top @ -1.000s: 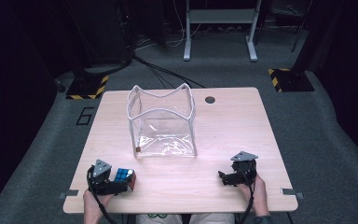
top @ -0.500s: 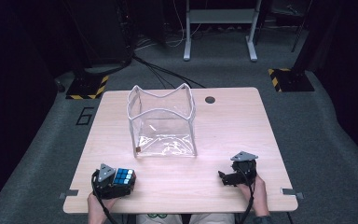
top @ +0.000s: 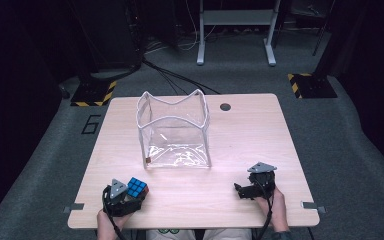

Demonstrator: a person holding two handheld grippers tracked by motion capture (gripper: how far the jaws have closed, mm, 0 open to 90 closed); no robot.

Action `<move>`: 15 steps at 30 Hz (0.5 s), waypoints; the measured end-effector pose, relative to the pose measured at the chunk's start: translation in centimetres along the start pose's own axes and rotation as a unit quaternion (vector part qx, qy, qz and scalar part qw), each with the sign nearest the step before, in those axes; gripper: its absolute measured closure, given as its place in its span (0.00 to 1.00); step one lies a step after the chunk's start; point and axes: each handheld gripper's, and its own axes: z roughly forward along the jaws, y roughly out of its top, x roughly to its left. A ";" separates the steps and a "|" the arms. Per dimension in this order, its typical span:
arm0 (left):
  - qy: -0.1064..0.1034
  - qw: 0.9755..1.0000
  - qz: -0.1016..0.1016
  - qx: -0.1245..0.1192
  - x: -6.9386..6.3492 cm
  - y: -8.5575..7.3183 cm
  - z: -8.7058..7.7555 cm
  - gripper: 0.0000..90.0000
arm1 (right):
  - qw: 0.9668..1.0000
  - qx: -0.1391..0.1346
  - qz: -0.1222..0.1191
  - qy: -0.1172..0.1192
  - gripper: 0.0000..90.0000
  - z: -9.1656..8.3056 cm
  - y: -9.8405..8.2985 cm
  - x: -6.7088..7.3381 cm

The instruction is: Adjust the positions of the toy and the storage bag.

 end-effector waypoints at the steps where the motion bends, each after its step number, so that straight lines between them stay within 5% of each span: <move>1: 0.000 1.000 0.001 -0.002 0.0 -0.1 0.0 0.36 | 1.000 0.000 0.000 0.000 0.00 0.0 0.0 0.0; 15: -0.002 1.000 0.020 -0.014 0.0 -0.6 0.3 0.38 | 1.000 0.000 -0.002 -0.001 0.00 0.0 0.0 0.0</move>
